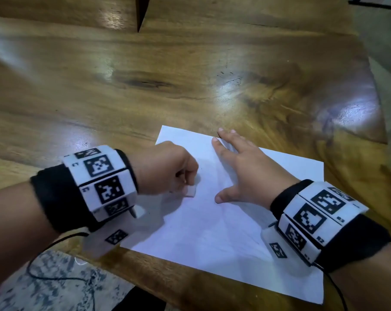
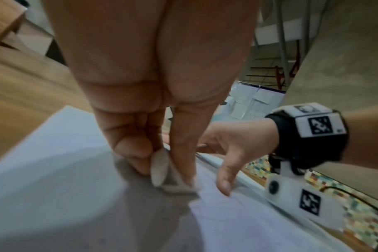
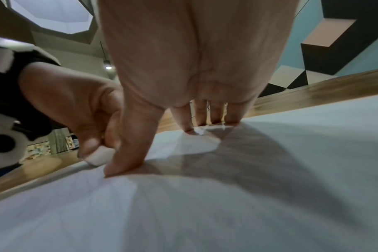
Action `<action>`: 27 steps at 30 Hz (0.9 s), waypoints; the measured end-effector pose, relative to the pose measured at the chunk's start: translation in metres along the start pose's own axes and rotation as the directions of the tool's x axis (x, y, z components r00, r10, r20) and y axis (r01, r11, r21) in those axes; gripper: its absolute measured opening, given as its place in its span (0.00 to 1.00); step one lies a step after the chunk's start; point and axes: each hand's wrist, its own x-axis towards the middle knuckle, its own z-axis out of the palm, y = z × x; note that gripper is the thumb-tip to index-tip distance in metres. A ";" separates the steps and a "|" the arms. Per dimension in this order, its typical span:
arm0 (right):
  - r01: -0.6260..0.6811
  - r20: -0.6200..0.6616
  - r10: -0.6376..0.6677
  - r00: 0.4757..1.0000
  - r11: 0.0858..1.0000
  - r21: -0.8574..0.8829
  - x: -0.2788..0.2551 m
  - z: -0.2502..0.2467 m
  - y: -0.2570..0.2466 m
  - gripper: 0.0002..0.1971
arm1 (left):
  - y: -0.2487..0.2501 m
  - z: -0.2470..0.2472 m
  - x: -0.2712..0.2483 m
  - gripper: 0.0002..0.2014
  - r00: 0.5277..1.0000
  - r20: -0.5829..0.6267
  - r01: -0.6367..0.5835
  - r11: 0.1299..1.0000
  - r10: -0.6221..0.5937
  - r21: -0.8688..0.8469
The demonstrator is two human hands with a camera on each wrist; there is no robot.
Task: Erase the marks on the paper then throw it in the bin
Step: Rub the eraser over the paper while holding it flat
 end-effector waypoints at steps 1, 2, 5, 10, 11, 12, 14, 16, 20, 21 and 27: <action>-0.006 0.004 0.006 1.000 1.000 -0.006 0.000 0.000 -0.001 0.59 | -0.002 -0.003 0.002 0.05 1.000 -0.028 0.013 1.000 -0.013 -0.002; -0.011 0.004 0.011 1.000 1.000 -0.013 -0.001 0.000 -0.002 0.59 | -0.004 -0.009 0.007 0.06 0.993 -0.113 0.036 0.999 -0.038 -0.020; -0.020 -0.004 0.020 1.000 0.999 -0.036 -0.001 0.001 -0.005 0.60 | -0.007 -0.024 0.027 0.05 0.937 -0.335 0.070 0.994 -0.093 -0.081; -0.031 -0.002 0.031 1.000 0.999 -0.042 -0.001 0.000 -0.005 0.60 | -0.008 -0.001 0.001 0.03 0.968 -0.250 -0.024 1.000 0.021 -0.009; -0.033 0.001 0.033 0.999 0.999 -0.039 -0.002 0.001 -0.006 0.60 | -0.008 0.002 -0.005 0.03 0.984 -0.178 -0.025 1.000 0.023 -0.010; -0.034 0.003 0.034 0.999 0.999 -0.035 -0.002 0.001 -0.006 0.60 | -0.008 0.001 -0.006 0.03 0.992 -0.124 -0.015 1.000 0.013 -0.020; -0.034 -0.001 0.034 0.999 0.999 -0.034 -0.001 0.001 -0.005 0.60 | -0.007 -0.010 0.002 0.03 0.986 -0.168 0.005 0.999 -0.010 -0.034; -0.034 -0.007 0.034 0.999 0.999 -0.036 -0.001 0.002 -0.004 0.60 | -0.009 -0.022 0.021 0.05 0.949 -0.311 0.039 0.999 -0.048 -0.036; -0.039 -0.001 0.039 0.999 0.999 -0.024 -0.001 0.002 -0.004 0.60 | -0.013 -0.016 0.021 0.02 0.929 -0.368 0.026 0.998 -0.045 -0.057; -0.041 0.000 0.041 0.999 0.999 -0.021 -0.001 0.001 -0.004 0.60 | -0.014 -0.009 0.011 0.02 0.941 -0.338 0.005 0.999 -0.023 -0.053; -0.043 0.004 0.043 0.999 0.999 -0.012 -0.002 0.001 -0.005 0.59 | -0.018 -0.003 -0.006 0.05 0.961 -0.266 0.043 0.989 -0.080 -0.142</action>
